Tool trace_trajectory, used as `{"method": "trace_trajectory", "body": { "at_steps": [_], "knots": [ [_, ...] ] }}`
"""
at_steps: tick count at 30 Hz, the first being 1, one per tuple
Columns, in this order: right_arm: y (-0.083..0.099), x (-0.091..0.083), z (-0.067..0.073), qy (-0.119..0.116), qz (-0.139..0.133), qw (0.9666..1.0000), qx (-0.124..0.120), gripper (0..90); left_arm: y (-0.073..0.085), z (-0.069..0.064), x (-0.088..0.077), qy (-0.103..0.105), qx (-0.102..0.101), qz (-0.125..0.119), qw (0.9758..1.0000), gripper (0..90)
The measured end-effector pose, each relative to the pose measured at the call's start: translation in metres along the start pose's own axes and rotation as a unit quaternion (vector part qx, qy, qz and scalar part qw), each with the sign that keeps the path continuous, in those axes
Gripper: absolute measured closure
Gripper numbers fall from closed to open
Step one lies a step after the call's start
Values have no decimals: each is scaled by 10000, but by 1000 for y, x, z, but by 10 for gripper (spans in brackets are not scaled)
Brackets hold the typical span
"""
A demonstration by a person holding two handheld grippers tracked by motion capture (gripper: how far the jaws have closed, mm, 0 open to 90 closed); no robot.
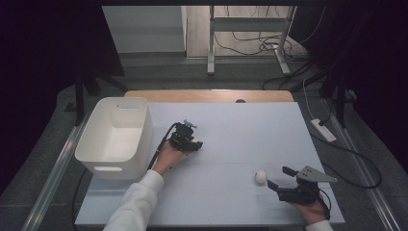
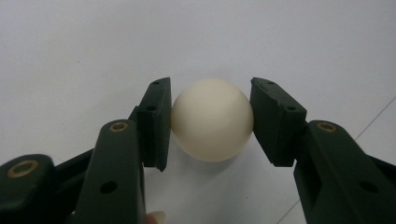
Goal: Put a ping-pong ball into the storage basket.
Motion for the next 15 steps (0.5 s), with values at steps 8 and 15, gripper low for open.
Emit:
{"method": "trace_trajectory", "body": {
  "at_steps": [8,15],
  "knots": [
    [0,0,0,3,0,10000,-2,152,-1,1,-4,-49,19,-124,9999,508],
    [0,0,0,5,13,10000,-7,152,-3,3,-9,32,-57,-220,9997,509]
  ]
}}
Point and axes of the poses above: each handheld gripper's, and its own axes: x roughly forward along the jaws, y roughly out of its underside, z roughly to its left, the point moved 5 cm from there along x, roughly forward along the jaws, and after that the axes turned 5 degrees about -y, right-handed, at the moved point
